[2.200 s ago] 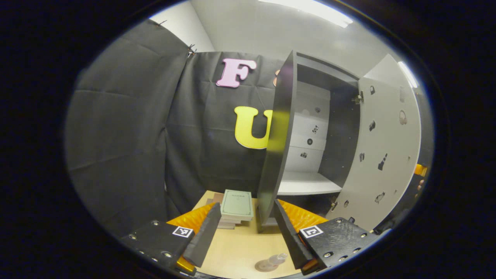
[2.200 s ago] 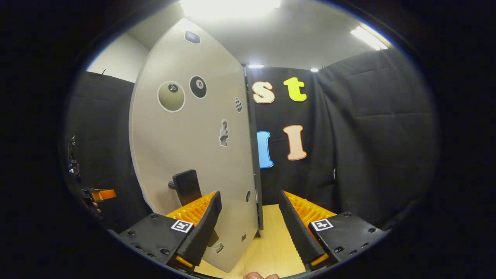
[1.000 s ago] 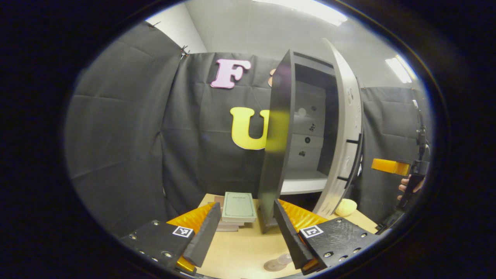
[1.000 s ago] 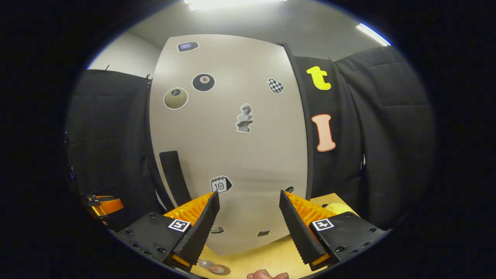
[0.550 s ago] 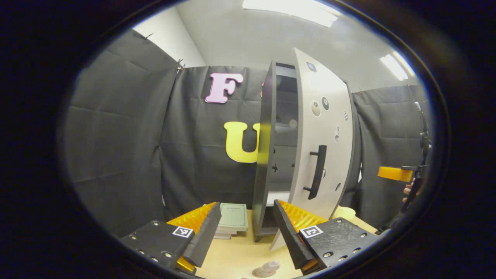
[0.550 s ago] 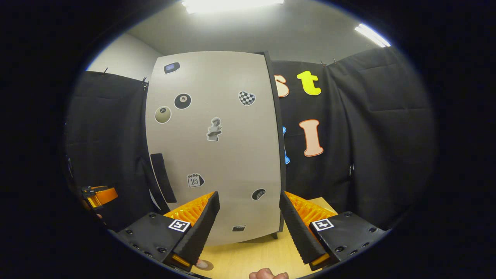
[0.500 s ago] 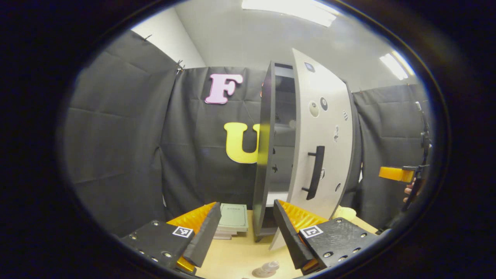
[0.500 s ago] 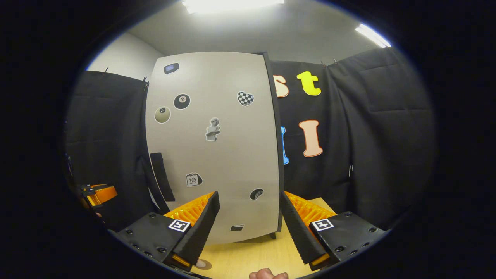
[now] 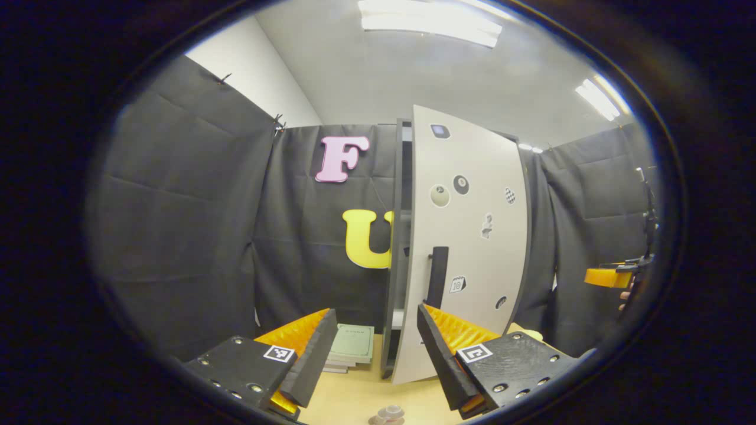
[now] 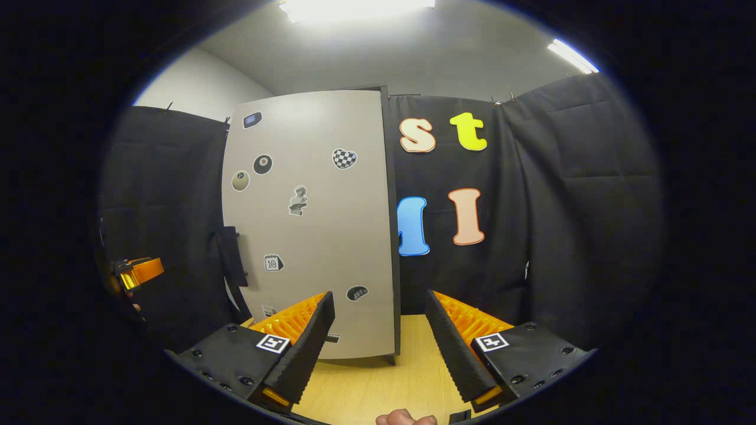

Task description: Open the cabinet door with the right hand, grasp the bottle in the cabinet with the left hand and place it on the coaster, then close the cabinet door with the right hand.

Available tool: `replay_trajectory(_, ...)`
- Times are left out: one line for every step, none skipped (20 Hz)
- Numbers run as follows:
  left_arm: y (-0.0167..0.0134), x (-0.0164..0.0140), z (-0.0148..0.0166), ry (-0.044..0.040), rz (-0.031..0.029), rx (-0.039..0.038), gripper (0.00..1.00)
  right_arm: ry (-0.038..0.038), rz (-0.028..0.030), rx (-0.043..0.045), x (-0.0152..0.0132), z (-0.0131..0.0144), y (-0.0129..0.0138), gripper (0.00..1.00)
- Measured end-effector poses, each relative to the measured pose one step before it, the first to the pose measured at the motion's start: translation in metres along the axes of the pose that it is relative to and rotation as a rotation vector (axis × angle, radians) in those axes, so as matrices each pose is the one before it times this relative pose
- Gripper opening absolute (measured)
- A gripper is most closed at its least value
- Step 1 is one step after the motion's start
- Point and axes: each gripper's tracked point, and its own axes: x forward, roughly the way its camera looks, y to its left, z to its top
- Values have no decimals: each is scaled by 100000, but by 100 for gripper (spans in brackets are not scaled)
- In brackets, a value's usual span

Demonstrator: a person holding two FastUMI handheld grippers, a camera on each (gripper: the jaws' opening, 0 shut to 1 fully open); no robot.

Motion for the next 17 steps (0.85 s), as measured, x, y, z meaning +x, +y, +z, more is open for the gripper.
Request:
replay_trajectory(-338,-346,73,78,-800,-262,82,-567,337,-744,-37,188,-315,98)
replay_trajectory(-183,-156,-23,506,-92,233,82,-1130,529,-432,35,217,-209,98)
replay_trajectory(-28,-77,-88,1005,-20,937,84,-919,235,171,13,166,18,98)
replay_trajectory(-39,-50,-129,796,545,1388,82,-760,1125,842,9,61,253,98)
replay_trajectory(18,186,-226,774,1223,537,82,-8,1583,1176,35,-4,401,98)
replay_trajectory(-210,45,-35,346,380,-512,84,-94,1390,1338,125,-85,363,93)
replay_trajectory(-381,135,-8,-427,-448,-914,84,-5,1370,107,126,-43,404,98)
replay_trajectory(-392,96,-21,-92,-164,-419,82,482,-175,-400,274,-123,30,98)
replay_trajectory(-11,120,-64,-349,-19,441,82,562,-888,-376,174,-165,-138,98)
replay_trajectory(108,55,67,-421,275,319,82,442,-1157,192,185,-170,-106,98)
replay_trajectory(63,29,-118,7,-388,-208,82,-14,-388,225,367,-89,133,98)
replay_trajectory(-112,207,-278,352,-1116,-745,82,-538,-545,62,274,-22,26,98)
replay_trajectory(25,213,-333,600,-1244,-754,82,-581,-1399,-90,156,-86,-159,98)
replay_trajectory(139,132,-312,313,-1138,-815,82,-760,-1697,67,119,-39,-199,98)
replay_trajectory(262,196,-461,804,-696,-1027,82,-228,-1591,90,39,-247,-151,98)
replay_trajectory(301,219,-403,385,-569,-570,84,-389,-1229,214,87,-207,-53,98)
replay_trajectory(534,208,-125,-453,-315,-180,82,-14,-1423,139,128,-267,-124,98)
